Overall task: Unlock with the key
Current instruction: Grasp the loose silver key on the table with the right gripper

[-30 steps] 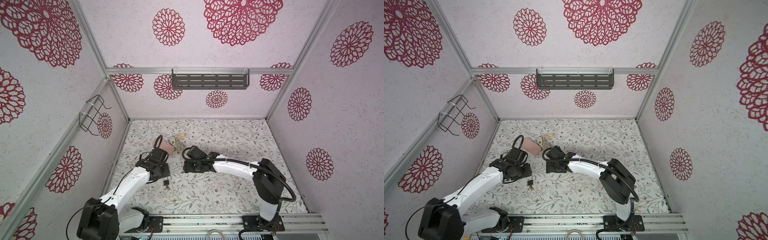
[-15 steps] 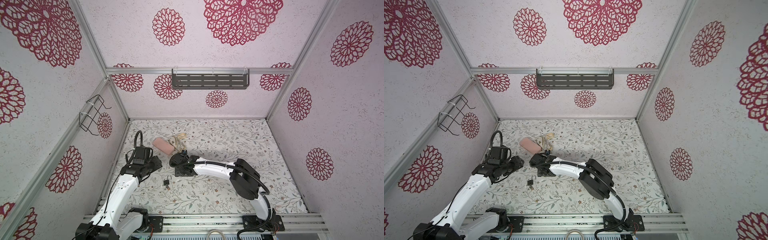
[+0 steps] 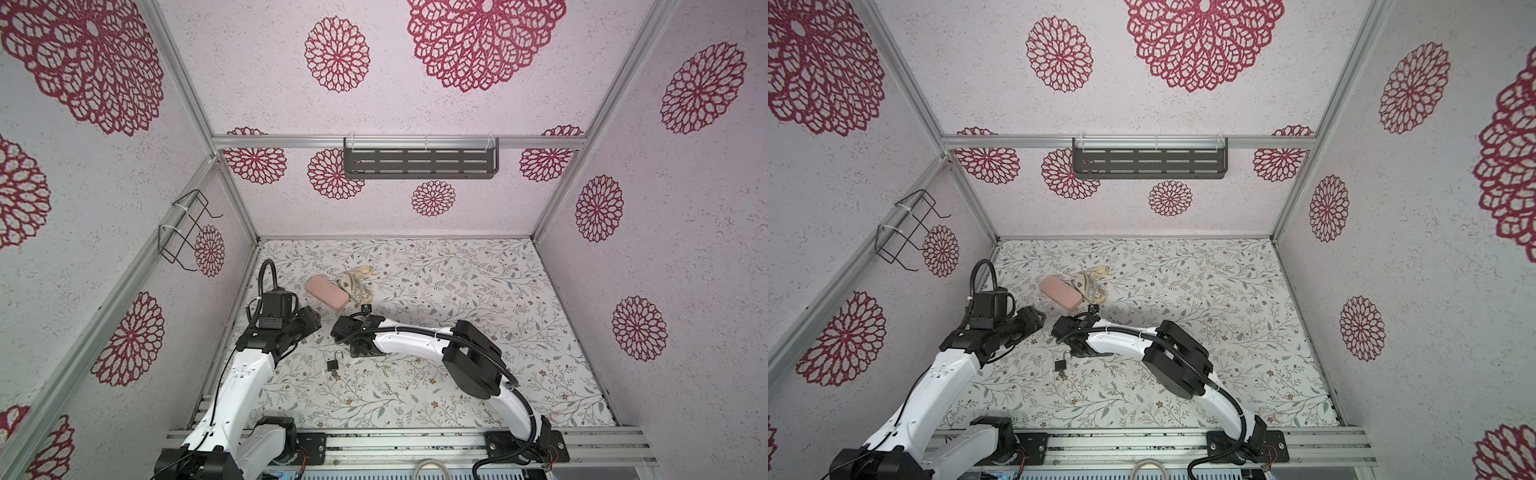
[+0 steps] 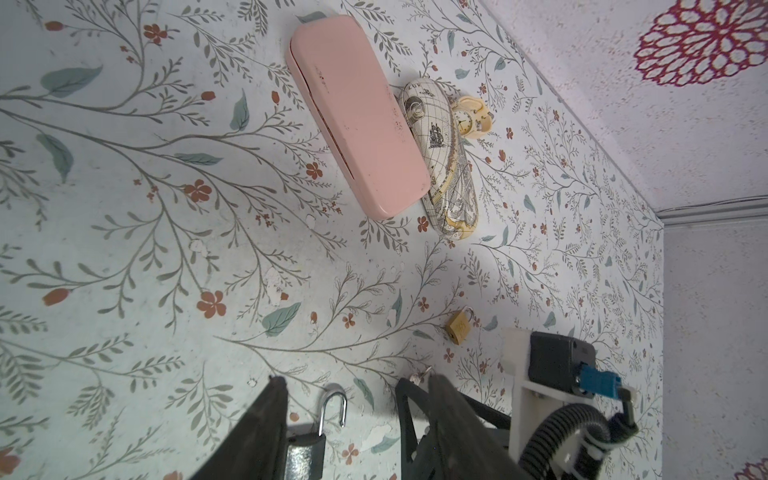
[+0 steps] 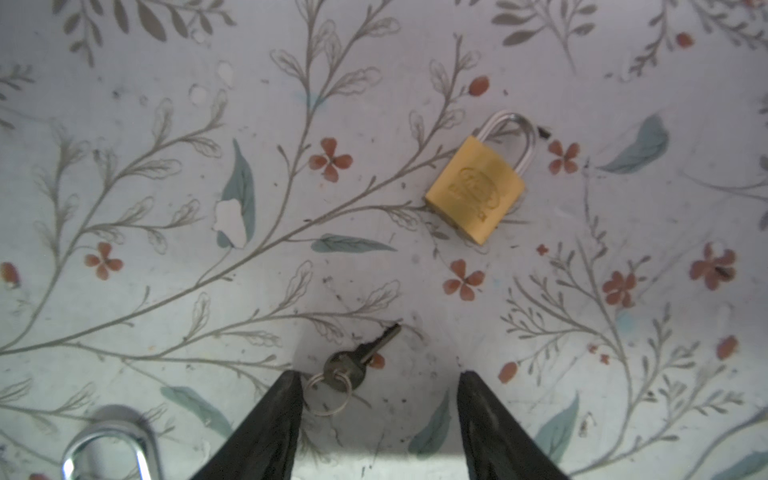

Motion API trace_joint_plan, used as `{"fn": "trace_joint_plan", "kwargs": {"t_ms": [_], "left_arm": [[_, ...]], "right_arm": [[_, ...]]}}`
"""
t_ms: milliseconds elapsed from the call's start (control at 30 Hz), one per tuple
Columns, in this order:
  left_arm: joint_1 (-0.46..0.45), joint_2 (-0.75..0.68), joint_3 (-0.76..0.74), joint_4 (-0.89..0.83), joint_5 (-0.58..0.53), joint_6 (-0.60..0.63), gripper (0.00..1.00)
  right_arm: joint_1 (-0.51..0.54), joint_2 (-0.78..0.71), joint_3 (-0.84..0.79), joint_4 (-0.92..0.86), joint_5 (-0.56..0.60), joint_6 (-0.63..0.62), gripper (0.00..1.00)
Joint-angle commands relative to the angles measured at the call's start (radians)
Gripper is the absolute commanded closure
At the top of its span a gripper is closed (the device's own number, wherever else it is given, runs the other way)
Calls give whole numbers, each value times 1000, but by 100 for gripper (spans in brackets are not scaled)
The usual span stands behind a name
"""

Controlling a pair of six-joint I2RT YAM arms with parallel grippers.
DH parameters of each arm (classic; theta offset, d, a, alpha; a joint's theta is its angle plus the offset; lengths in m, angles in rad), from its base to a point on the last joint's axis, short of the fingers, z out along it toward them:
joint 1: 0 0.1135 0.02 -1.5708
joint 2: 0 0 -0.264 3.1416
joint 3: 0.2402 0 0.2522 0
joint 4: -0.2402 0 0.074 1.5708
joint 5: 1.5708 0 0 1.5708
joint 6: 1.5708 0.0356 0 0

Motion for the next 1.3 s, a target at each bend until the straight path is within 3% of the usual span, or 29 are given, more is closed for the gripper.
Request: {"fn": "trace_joint_plan", "kwargs": {"t_ms": [0, 333, 567, 833, 1267], "left_arm": [[10, -7, -12, 37, 18, -11, 43], [5, -24, -19, 64, 81, -76, 45], [3, -41, -21, 65, 70, -92, 46], [-14, -32, -27, 73, 58, -88, 46], [-43, 16, -30, 110, 74, -99, 46]], "right_arm": [[4, -57, -50, -95, 85, 6, 37], [-44, -254, -285, -3, 9, -64, 39], [-67, -314, -336, 192, -182, -100, 42], [-121, -277, -340, 261, -239, -80, 54], [-121, -197, -288, 228, -223, -109, 72]]}}
